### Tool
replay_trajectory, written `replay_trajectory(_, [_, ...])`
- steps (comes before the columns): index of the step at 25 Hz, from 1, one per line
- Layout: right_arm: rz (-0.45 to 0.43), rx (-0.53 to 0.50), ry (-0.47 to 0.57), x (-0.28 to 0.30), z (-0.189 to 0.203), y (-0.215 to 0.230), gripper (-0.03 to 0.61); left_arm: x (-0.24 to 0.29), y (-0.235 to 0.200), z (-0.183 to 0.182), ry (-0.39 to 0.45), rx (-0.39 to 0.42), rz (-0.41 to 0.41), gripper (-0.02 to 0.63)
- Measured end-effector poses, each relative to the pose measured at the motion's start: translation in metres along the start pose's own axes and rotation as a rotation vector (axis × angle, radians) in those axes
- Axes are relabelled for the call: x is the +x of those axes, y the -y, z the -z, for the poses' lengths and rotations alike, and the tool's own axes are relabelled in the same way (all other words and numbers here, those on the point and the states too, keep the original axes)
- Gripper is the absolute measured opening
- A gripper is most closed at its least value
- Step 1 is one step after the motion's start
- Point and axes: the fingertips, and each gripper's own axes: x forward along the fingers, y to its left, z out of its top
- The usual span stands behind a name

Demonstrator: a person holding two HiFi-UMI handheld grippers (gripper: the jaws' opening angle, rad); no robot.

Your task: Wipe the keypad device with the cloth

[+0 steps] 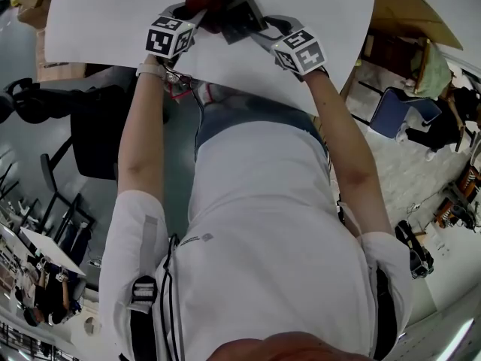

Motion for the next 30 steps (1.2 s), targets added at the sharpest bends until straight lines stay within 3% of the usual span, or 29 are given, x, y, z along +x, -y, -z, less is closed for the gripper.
replay_trajectory(5, [0.010, 0.083, -0.009, 0.001, 0.004, 0.003, 0.217, 0.019, 0.018, 0.011, -0.065, 0.058, 0.050, 0.071])
replay_trajectory(23, [0.047, 0.146, -0.004, 0.003, 0.003, 0.003, 0.210, 0.009, 0.094, 0.054, -0.072, 0.067, 0.171, 0.064])
replay_trajectory(28, [0.051, 0.151, -0.001, 0.003, 0.004, 0.003, 0.210, 0.002, 0.120, 0.066, -0.086, 0.105, 0.261, 0.064])
replay_trajectory(30, [0.048, 0.147, -0.003, 0.002, 0.005, 0.003, 0.210, -0.002, 0.118, 0.057, -0.056, 0.087, 0.273, 0.064])
